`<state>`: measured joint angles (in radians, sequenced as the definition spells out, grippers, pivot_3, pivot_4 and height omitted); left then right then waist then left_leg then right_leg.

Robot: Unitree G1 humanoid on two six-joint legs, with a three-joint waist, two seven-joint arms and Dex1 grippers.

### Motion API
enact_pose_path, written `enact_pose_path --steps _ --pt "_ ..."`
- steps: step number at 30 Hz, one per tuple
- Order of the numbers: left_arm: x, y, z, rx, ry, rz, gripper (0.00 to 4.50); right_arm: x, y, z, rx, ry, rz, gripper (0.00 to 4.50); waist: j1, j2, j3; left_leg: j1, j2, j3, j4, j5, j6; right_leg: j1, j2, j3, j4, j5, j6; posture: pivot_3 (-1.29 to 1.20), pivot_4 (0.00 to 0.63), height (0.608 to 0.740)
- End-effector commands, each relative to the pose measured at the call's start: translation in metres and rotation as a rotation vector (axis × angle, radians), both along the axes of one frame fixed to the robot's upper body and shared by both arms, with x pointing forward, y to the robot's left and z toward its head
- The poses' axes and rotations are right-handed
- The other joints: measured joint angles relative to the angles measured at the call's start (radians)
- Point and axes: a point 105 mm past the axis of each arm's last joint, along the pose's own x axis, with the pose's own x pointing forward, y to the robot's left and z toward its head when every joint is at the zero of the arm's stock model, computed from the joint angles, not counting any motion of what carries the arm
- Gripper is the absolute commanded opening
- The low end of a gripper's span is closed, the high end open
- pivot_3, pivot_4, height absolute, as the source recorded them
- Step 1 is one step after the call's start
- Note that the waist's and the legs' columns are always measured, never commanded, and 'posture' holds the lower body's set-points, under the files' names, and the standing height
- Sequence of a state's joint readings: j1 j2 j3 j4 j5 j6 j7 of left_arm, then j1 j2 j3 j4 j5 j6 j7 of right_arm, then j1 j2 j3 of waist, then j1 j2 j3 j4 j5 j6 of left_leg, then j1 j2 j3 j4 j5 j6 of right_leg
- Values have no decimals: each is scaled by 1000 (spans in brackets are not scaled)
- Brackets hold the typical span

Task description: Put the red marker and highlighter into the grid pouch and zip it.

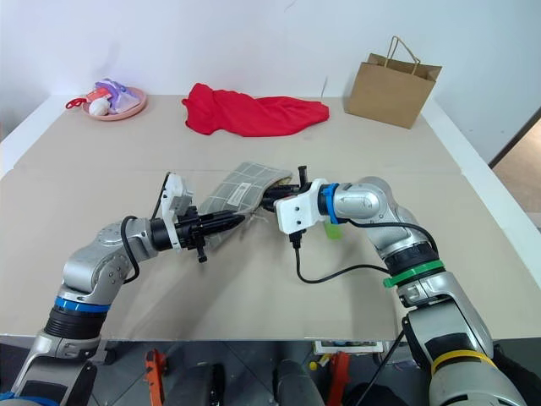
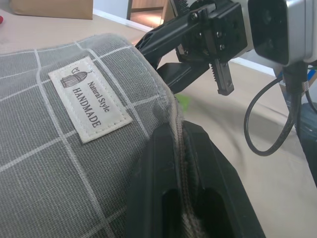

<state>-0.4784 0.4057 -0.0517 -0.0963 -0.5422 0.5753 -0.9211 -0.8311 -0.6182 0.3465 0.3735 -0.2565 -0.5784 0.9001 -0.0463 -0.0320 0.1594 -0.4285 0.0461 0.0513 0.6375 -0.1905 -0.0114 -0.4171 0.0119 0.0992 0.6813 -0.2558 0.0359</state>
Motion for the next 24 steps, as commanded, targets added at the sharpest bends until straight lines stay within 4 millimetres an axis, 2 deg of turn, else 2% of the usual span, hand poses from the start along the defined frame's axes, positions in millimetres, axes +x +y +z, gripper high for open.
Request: enact_pose_path --steps 1,8,13,15,17,20,21,22,24 --pt "-8 -9 18 -25 -63 -49 0 -5 -2 19 16 -59 27 636 0 0 0 0 0 0 0 0 0 0 0 0 0 0 0 0 150 740" --pt "-9 -10 19 -33 -55 -57 0 -16 -6 27 -1 -79 77 636 0 0 0 0 0 0 0 0 0 0 0 0 0 0 0 0 150 740" --pt "-9 -11 19 -36 -55 -64 0 -27 -2 17 -15 -42 123 636 0 0 0 0 0 0 0 0 0 0 0 0 0 0 0 0 150 740" --pt "-8 -12 19 -36 -55 -65 0 -27 -2 14 -21 -22 116 1636 0 0 0 0 0 0 0 0 0 0 0 0 0 0 0 0 150 740" --pt "-8 -12 19 -38 -56 -65 0 -25 -2 16 -11 -29 109 2188 -1 0 0 0 0 0 0 0 0 0 0 1 0 0 0 0 150 740" --pt "-8 -12 19 -44 -52 -63 0 -17 -3 27 7 -90 84 3302 0 0 0 1 0 0 0 0 0 0 0 0 0 0 0 0 150 740" --pt "-8 -12 19 -50 -48 -61 0 -14 -6 30 5 -108 74 4048 0 0 0 1 0 0 0 0 0 0 0 0 0 0 0 0 150 740" --pt "-8 -11 19 -57 -43 -60 0 -12 -8 33 5 -121 65 4328 0 0 0 1 0 0 0 0 0 0 0 0 0 0 0 0 150 740" --pt "-6 -11 20 -87 -27 -52 0 -8 -15 41 12 -136 39 4460 0 0 0 1 0 0 0 0 0 0 0 0 0 0 0 0 150 740"
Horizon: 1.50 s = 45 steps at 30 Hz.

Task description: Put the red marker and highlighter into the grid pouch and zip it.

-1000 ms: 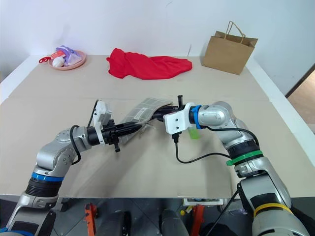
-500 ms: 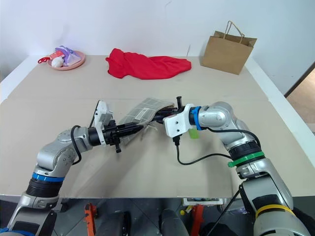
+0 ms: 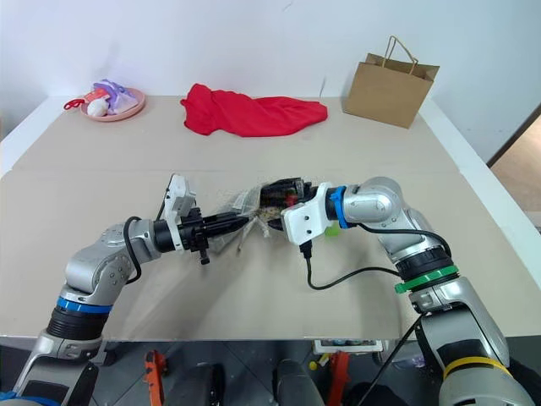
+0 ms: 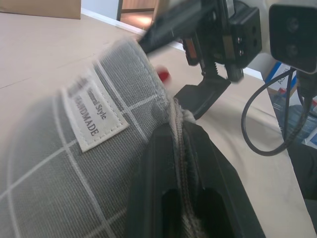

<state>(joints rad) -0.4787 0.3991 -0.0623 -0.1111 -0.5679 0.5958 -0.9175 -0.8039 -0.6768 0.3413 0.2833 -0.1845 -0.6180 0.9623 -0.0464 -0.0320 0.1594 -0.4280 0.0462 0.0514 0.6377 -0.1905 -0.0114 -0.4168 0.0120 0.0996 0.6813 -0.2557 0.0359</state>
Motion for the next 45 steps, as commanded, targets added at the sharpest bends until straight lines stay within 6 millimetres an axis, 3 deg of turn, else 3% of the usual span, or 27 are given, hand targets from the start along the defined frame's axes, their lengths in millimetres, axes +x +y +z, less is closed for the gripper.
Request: enact_pose_path --steps 1,7,10,13,17,20,23,31,36,39,41,45 --pt "-1 -4 20 -89 -33 -16 0 12 -15 39 54 -116 -55 4460 0 0 0 0 0 0 0 0 0 0 0 0 0 0 0 0 150 740" --pt "5 2 24 -166 14 20 0 17 -50 61 156 44 -212 4460 1 0 0 0 0 0 0 0 0 0 0 0 0 0 0 0 150 740" --pt "6 4 23 -176 29 26 0 9 -64 57 202 208 -265 4460 2 0 0 0 0 0 0 0 0 0 0 -1 0 0 0 0 150 740" --pt "7 8 18 -178 46 28 0 2 -87 52 366 462 -366 4460 2 0 0 0 0 0 0 0 0 1 0 -1 0 0 0 0 150 740" --pt "7 11 14 -185 60 29 0 3 -109 35 422 532 -491 4460 3 0 0 0 0 -1 0 0 0 1 0 -1 0 0 0 0 150 740" --pt "7 12 13 -189 64 28 0 5 -114 26 491 577 -581 4460 1 0 0 1 0 0 1 0 0 2 0 -1 0 0 0 0 150 740" --pt "7 13 12 -186 63 26 0 23 -122 -2 584 638 -799 4460 -1 0 0 2 0 0 0 0 0 2 1 0 0 -1 1 0 150 740" --pt "7 12 11 -181 63 28 0 28 -102 -49 830 977 -1098 4460 0 0 -1 0 0 0 0 0 0 0 0 0 0 0 1 0 150 740" --pt "7 10 11 -184 65 30 0 26 -97 -78 820 1056 -1250 4460 0 -1 -1 0 0 0 0 0 0 0 0 0 0 -1 1 0 150 740" --pt "6 9 12 -184 63 29 0 26 -93 -83 821 1053 -1260 3851 -1 -2 -2 0 0 -1 0 0 0 1 1 -1 0 -1 1 0 150 740" --pt "5 8 12 -184 62 27 0 27 -95 -79 839 1042 -1262 2780 -1 -2 -2 1 0 -1 0 0 0 2 1 -1 0 -4 6 0 150 740" --pt "4 7 11 -166 60 9 0 33 -104 -59 869 971 -1232 1298 -2 -2 -2 1 0 0 0 0 0 2 1 -1 0 -4 7 0 150 740"
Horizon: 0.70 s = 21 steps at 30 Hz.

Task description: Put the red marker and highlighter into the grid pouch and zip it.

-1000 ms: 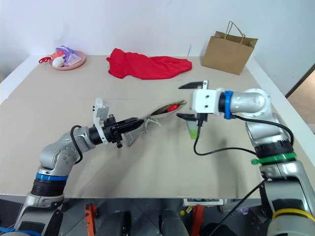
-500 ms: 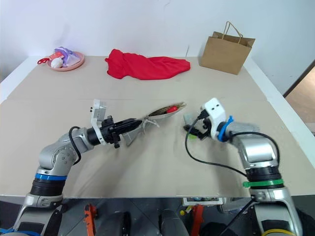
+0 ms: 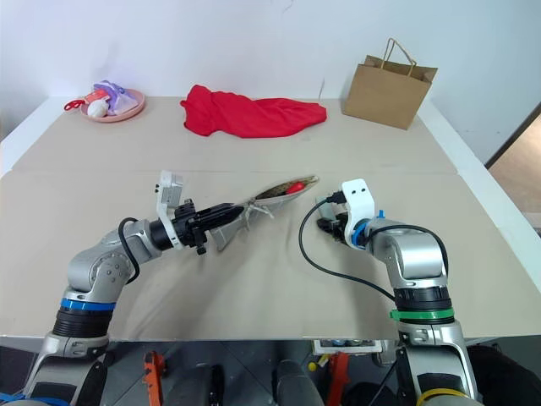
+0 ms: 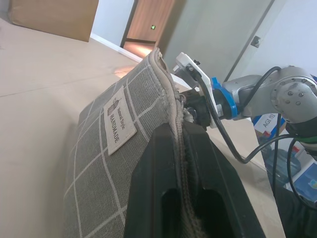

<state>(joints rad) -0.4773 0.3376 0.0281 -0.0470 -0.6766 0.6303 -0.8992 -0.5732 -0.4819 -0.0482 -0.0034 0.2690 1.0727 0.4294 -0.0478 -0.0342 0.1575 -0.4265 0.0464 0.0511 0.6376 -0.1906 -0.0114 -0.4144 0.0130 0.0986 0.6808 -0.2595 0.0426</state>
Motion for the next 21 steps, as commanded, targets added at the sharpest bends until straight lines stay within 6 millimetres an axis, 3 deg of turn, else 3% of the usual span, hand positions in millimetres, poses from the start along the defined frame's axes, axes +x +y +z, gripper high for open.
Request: enact_pose_path --steps 1,5,10,13,16,19,21 --pt "-5 -2 5 24 -36 -25 0 5 -9 24 -8 -77 3 1193 0 0 0 0 0 0 0 0 0 0 0 0 0 0 0 0 150 740" --pt "-7 -5 -2 91 -59 -56 0 9 -10 64 -56 -256 61 1128 -1 0 0 -1 0 0 -1 0 0 -1 0 0 0 0 0 0 150 740" --pt "-8 -6 -7 166 -97 -97 0 -12 -12 106 -257 -461 293 1128 0 1 1 -2 0 0 -1 0 0 -3 0 0 -1 -1 1 0 150 740" --pt "-6 -5 -6 192 -112 -109 0 -28 -28 116 -462 -524 423 1128 3 2 1 -3 0 0 -2 0 0 -3 0 0 -2 -2 1 0 150 740" --pt "-5 -4 -5 208 -120 -121 0 -43 -46 120 -560 -506 500 1128 3 2 1 -4 -1 0 -2 -1 1 -3 -1 0 -2 -2 1 0 150 740" --pt "-4 -4 -3 214 -122 -137 0 -71 -45 122 -540 -448 641 1128 4 2 2 -4 -1 0 -2 -1 1 -3 -2 0 -3 -2 2 0 150 740" --pt "-4 -4 -2 213 -122 -143 0 -78 -38 118 -547 -435 689 1128 -1 2 1 -3 -1 0 -2 -1 1 -3 -1 0 -3 -2 2 0 150 740"
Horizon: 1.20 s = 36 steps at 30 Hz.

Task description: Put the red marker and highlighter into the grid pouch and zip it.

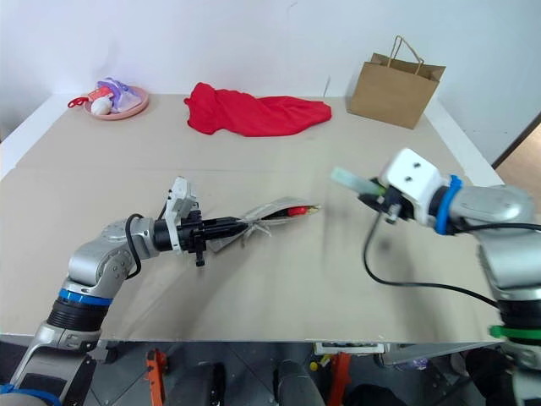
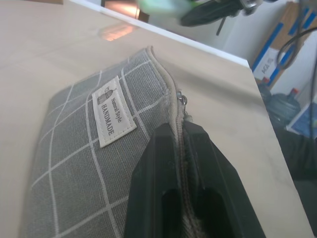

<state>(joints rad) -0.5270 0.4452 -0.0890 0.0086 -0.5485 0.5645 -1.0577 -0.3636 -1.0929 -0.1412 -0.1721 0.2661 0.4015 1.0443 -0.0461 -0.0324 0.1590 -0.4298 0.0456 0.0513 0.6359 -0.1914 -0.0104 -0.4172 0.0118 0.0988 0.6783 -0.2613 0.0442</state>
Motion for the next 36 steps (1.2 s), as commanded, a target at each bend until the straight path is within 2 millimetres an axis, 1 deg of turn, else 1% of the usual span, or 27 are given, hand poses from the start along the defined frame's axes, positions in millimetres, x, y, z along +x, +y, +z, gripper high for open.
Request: enact_pose_path --steps 1,5,10,15,26,31,33,36 --pt "0 -3 12 -11 -47 -28 0 -16 19 14 -48 -49 121 1128 -5 0 0 1 1 0 0 0 0 0 1 1 0 0 0 0 150 740" --pt "0 -4 13 -14 -44 -39 0 -16 28 -1 -109 -37 152 1128 -3 0 0 3 1 0 0 0 0 1 2 0 1 1 -1 0 150 740" --pt "-1 -7 13 -19 -43 -44 0 -13 38 -10 -127 -36 184 1128 -1 0 0 2 0 0 1 1 0 1 0 2 1 1 0 0 150 740" --pt "-2 -8 13 -25 -40 -48 0 -11 43 -17 -145 -31 213 1128 0 0 0 1 0 0 1 0 0 0 0 1 1 0 0 0 150 740" --pt "-7 -13 8 -9 -36 -85 0 -2 52 -24 -176 -27 266 1128 1 0 0 1 0 0 1 0 0 0 0 1 1 0 0 0 150 740" --pt "-9 -15 4 5 -38 -99 0 2 57 -24 -178 -34 284 1128 1 0 0 1 0 0 1 1 0 0 0 1 1 0 -1 0 150 740" --pt "-10 -15 3 7 -37 -101 0 4 59 -24 -181 -36 295 1128 1 0 0 1 0 0 1 1 0 0 0 0 1 0 -1 0 150 740" --pt "-11 -16 2 10 -34 -107 0 7 69 -26 -188 -47 326 1128 1 0 0 1 0 0 1 1 0 0 0 0 1 1 -1 0 150 740"
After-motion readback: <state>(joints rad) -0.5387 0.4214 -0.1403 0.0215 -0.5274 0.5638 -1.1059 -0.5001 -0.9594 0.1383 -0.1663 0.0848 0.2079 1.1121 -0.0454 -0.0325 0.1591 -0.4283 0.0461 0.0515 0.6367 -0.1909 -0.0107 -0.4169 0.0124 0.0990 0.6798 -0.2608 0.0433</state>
